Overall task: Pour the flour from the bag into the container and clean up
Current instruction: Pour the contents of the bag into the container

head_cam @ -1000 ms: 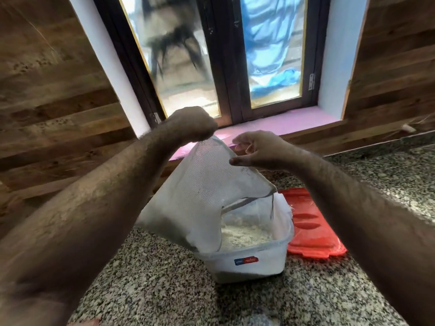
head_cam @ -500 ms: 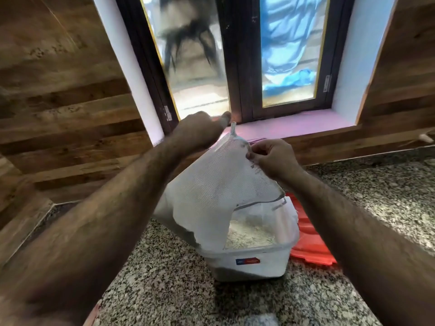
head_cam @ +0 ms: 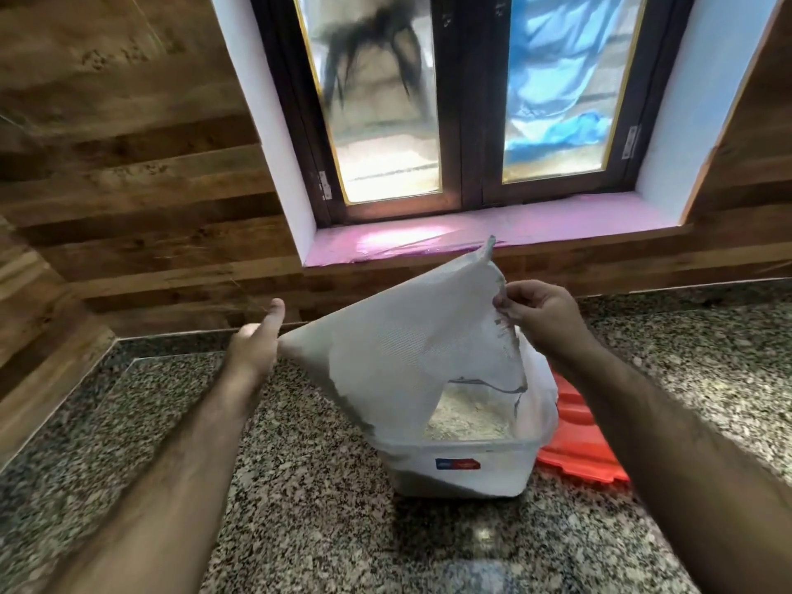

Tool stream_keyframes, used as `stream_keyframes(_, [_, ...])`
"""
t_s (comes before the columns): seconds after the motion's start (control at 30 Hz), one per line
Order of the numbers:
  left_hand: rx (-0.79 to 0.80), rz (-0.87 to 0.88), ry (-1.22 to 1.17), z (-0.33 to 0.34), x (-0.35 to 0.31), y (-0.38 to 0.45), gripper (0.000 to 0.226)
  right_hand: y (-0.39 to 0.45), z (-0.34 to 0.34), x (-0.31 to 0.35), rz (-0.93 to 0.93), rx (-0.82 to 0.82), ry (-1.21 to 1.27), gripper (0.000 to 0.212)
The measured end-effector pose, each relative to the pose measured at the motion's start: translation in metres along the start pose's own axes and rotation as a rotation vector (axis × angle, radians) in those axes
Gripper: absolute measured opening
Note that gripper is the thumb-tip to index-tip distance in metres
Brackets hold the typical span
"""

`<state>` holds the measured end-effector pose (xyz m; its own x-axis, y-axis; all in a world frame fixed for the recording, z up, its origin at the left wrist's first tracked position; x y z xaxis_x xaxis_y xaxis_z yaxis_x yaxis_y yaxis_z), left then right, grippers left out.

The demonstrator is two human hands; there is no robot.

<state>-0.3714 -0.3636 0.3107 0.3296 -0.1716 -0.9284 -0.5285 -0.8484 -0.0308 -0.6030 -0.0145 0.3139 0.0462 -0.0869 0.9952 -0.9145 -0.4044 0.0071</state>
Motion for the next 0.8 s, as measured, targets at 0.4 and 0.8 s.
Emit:
stream_keyframes(0.4, [-0.070, 0.212, -0.475, 0.060, -0.003, -0.031, 0.039, -0.010, -0.022, -0.021, 0.113, 0.001, -0.043, 0.007])
stream_keyframes(0.8, [-0.012, 0.491, -0.262, 0.064, -0.041, -0.026, 0.041, 0.004, -0.047, 0.013, 0.027, -0.178, -0.414, 0.044])
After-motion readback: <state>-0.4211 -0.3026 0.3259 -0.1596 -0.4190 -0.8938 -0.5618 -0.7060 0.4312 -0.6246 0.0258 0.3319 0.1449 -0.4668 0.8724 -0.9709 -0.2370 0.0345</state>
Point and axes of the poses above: each hand's wrist, its own y-axis towards the middle knuckle, its own z-axis out of the palm, x = y × z, the point moved 1 cm from there along y, towards the middle knuckle, and after that the axes turned 7 degrees about z, right-handed, at the moved point
